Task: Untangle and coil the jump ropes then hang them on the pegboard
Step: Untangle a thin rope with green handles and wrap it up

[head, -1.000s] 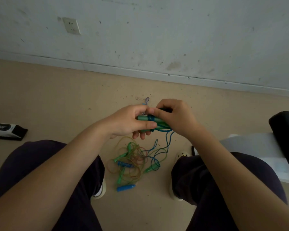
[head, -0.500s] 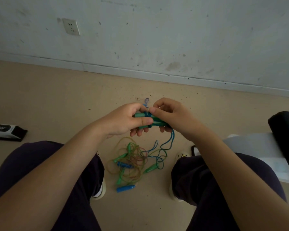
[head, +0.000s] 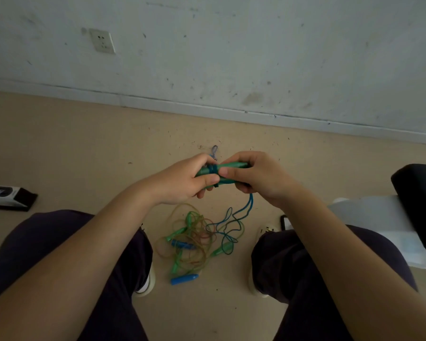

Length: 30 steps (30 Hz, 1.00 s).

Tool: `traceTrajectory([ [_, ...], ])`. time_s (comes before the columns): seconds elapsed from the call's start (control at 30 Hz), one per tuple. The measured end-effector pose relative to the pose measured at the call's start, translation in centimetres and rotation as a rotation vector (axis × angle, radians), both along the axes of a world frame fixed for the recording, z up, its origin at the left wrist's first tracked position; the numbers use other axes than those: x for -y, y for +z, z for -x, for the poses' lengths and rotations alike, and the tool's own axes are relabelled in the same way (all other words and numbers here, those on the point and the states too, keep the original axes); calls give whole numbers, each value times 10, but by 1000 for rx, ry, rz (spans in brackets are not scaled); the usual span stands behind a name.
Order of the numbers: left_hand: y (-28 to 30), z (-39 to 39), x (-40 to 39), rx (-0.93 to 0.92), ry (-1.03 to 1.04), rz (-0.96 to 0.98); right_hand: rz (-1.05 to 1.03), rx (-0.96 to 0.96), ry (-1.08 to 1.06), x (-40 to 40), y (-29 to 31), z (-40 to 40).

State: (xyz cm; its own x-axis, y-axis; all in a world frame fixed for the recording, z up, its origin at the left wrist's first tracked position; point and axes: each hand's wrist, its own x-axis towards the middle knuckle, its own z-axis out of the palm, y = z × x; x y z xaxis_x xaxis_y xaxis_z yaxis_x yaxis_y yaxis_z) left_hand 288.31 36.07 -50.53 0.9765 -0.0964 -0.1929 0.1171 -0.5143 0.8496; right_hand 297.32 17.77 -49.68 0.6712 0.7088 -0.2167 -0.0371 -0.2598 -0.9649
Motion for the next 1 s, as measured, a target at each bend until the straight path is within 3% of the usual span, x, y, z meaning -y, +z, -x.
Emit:
traceTrajectory([
  [0.23,1,-1,1,-38,-13,84,-148,-36,-149,-6,-9,7],
  [0.53,6,1,-1,-22,10,61,-132,48,-103,-6,-3,4],
  [0.8,0,2,2,74,134,193,-186,-247,-45,-6,-6,2],
  [1.0,0,-3,-1,76,253,437,-410,-406,-7,-5,-7,2],
])
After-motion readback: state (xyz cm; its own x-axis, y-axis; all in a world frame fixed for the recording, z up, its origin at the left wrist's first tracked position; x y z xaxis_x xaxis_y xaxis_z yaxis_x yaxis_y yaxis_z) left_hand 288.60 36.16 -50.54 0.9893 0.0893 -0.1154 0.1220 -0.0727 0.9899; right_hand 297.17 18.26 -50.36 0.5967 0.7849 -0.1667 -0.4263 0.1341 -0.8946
